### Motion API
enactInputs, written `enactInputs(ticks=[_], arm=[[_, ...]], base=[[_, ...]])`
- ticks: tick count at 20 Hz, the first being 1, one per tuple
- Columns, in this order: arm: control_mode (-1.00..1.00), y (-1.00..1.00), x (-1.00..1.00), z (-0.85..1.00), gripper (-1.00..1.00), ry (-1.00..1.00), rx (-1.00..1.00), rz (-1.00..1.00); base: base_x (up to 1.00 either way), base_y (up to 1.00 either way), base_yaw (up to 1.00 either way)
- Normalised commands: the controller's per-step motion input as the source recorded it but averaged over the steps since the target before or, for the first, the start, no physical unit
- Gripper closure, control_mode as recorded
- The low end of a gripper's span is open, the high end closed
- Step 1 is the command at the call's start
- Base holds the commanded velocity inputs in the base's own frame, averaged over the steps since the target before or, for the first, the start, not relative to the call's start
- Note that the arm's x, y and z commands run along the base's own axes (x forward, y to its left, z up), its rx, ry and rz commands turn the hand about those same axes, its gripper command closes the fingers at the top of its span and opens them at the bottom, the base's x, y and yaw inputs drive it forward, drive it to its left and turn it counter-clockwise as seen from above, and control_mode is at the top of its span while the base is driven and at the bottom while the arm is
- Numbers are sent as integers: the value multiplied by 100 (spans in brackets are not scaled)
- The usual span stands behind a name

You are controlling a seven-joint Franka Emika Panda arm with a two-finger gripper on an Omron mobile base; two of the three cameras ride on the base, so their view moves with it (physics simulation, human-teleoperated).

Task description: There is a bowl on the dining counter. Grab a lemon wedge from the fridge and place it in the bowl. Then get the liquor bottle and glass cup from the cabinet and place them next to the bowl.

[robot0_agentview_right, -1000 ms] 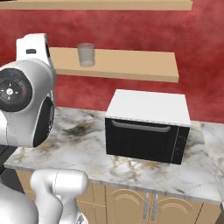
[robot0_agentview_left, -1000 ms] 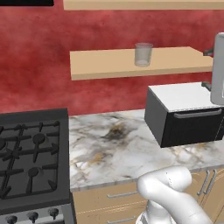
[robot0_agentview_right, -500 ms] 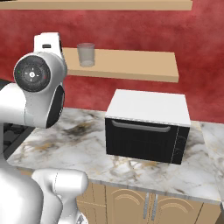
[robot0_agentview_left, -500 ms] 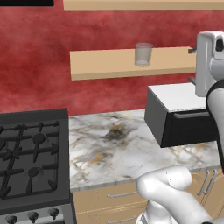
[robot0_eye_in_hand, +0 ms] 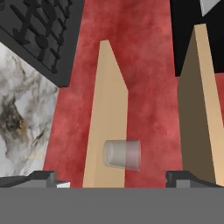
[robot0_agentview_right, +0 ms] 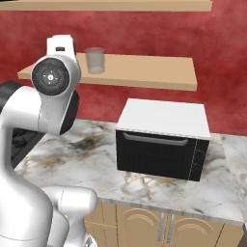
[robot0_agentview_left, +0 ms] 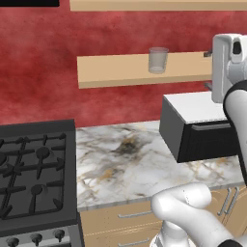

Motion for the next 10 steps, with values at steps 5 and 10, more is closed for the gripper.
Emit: enactInputs(ticks=[5, 10], arm=[[-100, 0, 20, 0, -100, 0, 0, 2], [-100, -1, 31, 0, -100, 1, 0, 3]], base=[[0, 0, 0], [0, 0, 0]])
